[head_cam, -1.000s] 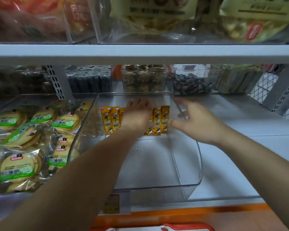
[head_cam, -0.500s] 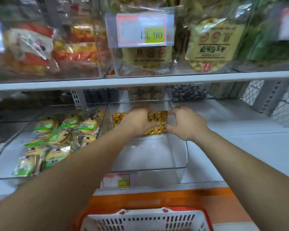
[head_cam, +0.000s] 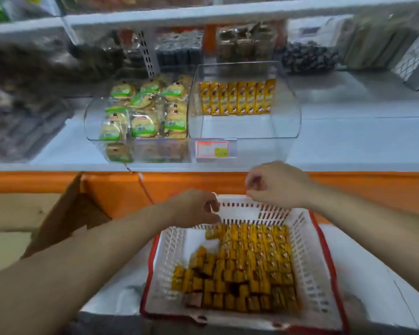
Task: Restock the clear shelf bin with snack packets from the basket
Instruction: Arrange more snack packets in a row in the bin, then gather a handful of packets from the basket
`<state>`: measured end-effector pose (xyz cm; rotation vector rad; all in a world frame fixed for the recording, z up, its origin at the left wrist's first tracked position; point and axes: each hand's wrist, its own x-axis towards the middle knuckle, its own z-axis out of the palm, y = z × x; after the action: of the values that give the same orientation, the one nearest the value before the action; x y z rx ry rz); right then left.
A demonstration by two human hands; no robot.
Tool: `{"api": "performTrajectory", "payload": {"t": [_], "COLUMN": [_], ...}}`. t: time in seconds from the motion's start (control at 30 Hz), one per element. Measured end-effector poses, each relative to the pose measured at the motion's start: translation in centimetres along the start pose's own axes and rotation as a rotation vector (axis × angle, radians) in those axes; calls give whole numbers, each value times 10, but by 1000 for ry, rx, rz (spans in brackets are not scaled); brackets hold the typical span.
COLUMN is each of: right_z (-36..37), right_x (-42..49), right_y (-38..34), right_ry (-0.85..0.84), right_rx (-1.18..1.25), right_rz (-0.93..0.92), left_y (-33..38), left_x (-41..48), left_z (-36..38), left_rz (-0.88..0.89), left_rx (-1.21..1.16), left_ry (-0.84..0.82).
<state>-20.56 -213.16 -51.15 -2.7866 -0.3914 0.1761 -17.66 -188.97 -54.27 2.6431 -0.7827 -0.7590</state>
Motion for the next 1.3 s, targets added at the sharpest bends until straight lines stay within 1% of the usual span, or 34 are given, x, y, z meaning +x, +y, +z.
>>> {"api": "performTrajectory", "payload": {"t": [0.1, 0.17, 0.23, 0.33, 0.4, 0.47, 0.53, 0.6, 0.63, 0.7, 0.8, 0.9, 1.0, 1.1, 1.3], "right_z": [83, 131, 173, 224, 250, 269, 280, 287, 290, 295, 298, 296, 294, 291, 289], "right_x": [-7, -8, -6, 0, 5, 8, 11, 13, 14, 17, 23, 26, 25, 26, 28], "right_y": [22, 35, 43, 42, 36, 29, 25, 23, 23, 20, 18, 17, 14, 11, 11], "right_ry": [-293, -399, -421, -380, -348, -340, -334, -312, -297, -277, -321, -360, -320, -288, -318], "right_rx": [70, 155, 211, 247, 209, 127, 95, 81, 61, 6, -39, -13, -15, -16, -75], "right_rz": [89, 181, 256, 290, 249, 178, 136, 130, 123, 116, 131, 127, 50, -2, -104], "left_y": [-30, -48, -63, -81, -91, -100, -107, -112, -115, -121, -126, -127, -127, -126, -125], "left_x": [21, 34, 46, 63, 72, 78, 82, 85, 86, 87, 87, 85, 82, 80, 78], "left_z": [64, 103, 136, 175, 194, 210, 220, 227, 228, 230, 232, 236, 237, 235, 232], "left_rz": [-139, -226, -326, -420, -423, -403, -373, -334, -325, -346, -387, -375, -362, -389, -377], "left_rx": [-55, -115, -188, -234, -252, -289, -279, -238, -245, -339, -438, -503, -543, -591, -537], "left_ry": [-57, -75, -85, -91, -95, -136, -205, -217, -194, -124, -45, 25, 80, 118, 51]}}
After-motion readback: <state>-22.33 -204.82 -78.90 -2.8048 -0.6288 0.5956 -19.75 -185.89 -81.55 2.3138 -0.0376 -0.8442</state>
